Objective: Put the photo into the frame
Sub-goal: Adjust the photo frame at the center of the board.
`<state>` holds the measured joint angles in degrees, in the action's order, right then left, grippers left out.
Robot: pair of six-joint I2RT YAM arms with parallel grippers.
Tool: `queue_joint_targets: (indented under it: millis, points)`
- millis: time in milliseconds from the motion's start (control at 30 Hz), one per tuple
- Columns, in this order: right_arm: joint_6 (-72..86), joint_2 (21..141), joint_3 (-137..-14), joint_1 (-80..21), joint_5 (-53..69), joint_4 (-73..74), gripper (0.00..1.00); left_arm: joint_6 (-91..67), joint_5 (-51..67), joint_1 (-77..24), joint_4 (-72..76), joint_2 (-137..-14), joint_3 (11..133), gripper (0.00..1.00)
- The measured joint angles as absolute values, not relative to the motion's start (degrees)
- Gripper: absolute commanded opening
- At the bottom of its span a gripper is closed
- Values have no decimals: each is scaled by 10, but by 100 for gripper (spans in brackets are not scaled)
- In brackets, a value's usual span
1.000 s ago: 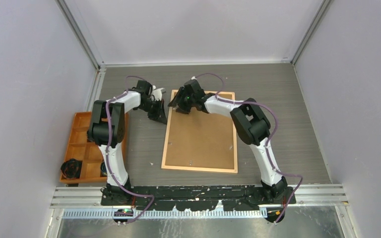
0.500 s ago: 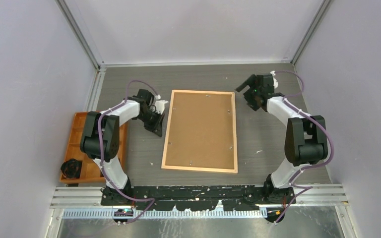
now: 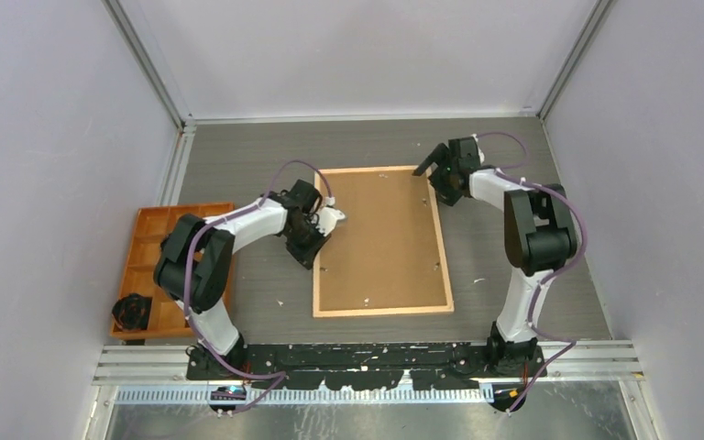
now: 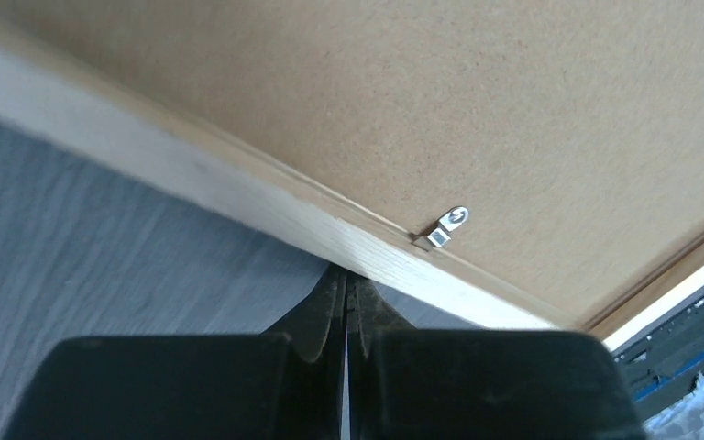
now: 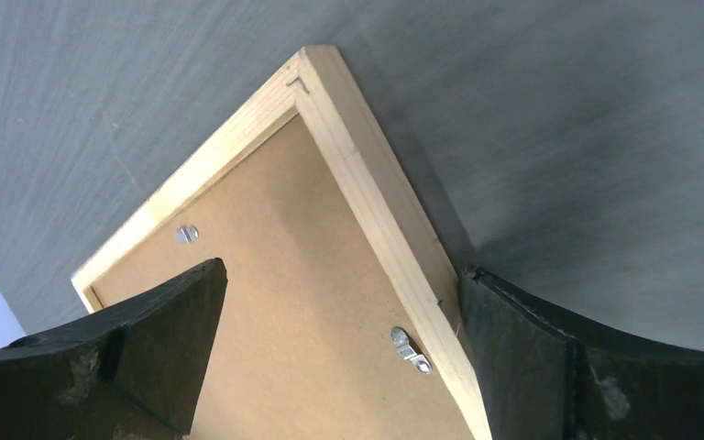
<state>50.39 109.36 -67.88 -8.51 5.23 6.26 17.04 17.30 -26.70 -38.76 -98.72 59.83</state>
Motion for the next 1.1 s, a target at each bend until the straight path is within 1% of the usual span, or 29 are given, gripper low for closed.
queue_joint_targets:
  millis: [133, 167, 200, 267, 300, 367, 433, 533, 633, 767, 833, 933, 1000, 1100]
  points:
    - [496, 1165, -779, -118, 41, 73, 100, 167, 153, -325, -418, -1009, 626, 1]
    - [495, 1185, -808, -126, 41, 77, 100, 164, 152, -340, -429, -1018, 636, 2]
    - [493, 1210, -845, -134, 41, 82, 100, 161, 150, -357, -442, -1029, 649, 5]
    - [484, 1257, -919, -151, 43, 95, 100, 152, 146, -388, -471, -1053, 680, 14]
    - [478, 1280, -956, -160, 46, 102, 100, 147, 148, -405, -488, -1069, 700, 20]
    - [461, 1330, -1046, -180, 52, 128, 100, 135, 161, -434, -516, -1096, 735, 37]
    - [446, 1353, -1090, -197, 58, 141, 100, 128, 187, -449, -535, -1112, 757, 50]
    - [432, 1340, -1096, -201, 62, 171, 100, 126, 237, -459, -548, -1114, 771, 63]
    - [432, 1296, -1059, -190, 64, 206, 100, 145, 278, -429, -553, -1096, 771, 71]
    - [432, 1179, -944, -144, 33, 234, 100, 189, 318, -331, -576, -1046, 785, 73]
    - [432, 1106, -876, -118, 1, 239, 100, 204, 321, -275, -585, -1023, 808, 70]
    - [440, 999, -770, -93, -35, 236, 100, 206, 303, -195, -580, -1016, 860, 63]
    - [449, 924, -690, -94, -48, 237, 100, 189, 274, -147, -568, -1049, 921, 59]
    - [460, 839, -603, -104, -52, 255, 100, 151, 227, -87, -540, -1143, 1031, 53]
